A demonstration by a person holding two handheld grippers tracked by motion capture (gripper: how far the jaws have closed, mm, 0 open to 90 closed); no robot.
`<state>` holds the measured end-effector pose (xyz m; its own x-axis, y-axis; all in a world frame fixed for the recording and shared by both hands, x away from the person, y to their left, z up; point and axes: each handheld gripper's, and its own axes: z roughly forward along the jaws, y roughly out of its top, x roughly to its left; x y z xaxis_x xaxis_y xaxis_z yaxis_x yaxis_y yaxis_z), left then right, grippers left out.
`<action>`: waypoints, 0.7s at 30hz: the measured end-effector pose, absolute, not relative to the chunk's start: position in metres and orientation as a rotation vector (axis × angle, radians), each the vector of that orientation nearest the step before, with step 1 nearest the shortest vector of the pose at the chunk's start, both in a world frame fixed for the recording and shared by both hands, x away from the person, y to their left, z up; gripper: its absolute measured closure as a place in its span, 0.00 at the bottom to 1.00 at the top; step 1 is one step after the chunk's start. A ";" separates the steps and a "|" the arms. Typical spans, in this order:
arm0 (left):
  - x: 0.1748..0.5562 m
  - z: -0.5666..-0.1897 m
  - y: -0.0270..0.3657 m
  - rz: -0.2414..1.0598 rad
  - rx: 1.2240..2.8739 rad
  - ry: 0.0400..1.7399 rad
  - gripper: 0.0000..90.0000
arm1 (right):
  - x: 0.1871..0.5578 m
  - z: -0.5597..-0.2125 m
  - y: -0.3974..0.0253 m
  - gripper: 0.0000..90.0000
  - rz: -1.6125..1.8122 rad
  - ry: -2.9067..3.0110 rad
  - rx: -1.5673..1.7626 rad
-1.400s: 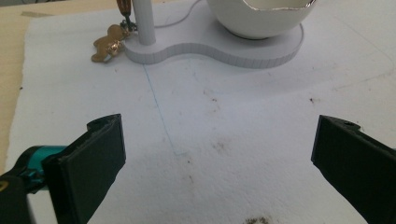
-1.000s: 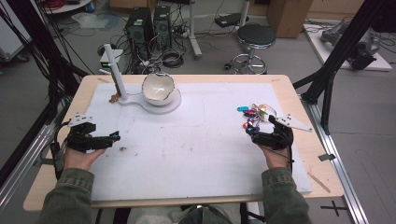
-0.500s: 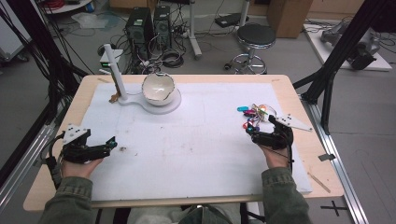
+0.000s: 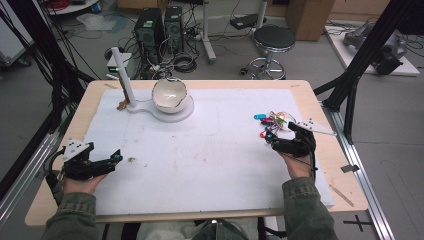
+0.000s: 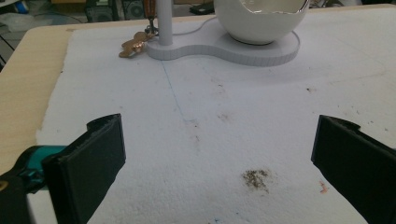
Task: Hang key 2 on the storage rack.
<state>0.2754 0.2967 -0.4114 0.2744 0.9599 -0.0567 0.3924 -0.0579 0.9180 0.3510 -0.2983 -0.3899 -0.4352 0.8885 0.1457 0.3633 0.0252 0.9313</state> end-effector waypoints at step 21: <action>0.264 -0.412 0.312 0.837 1.551 1.264 0.04 | 0.400 -0.385 -0.323 0.01 1.260 1.920 1.424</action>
<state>0.2636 0.3118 -0.4116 0.2365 0.9703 -0.0503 0.3324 -0.0322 0.9426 0.4001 -0.3232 -0.3846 -0.3756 0.9118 0.1659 0.5151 0.0566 0.8552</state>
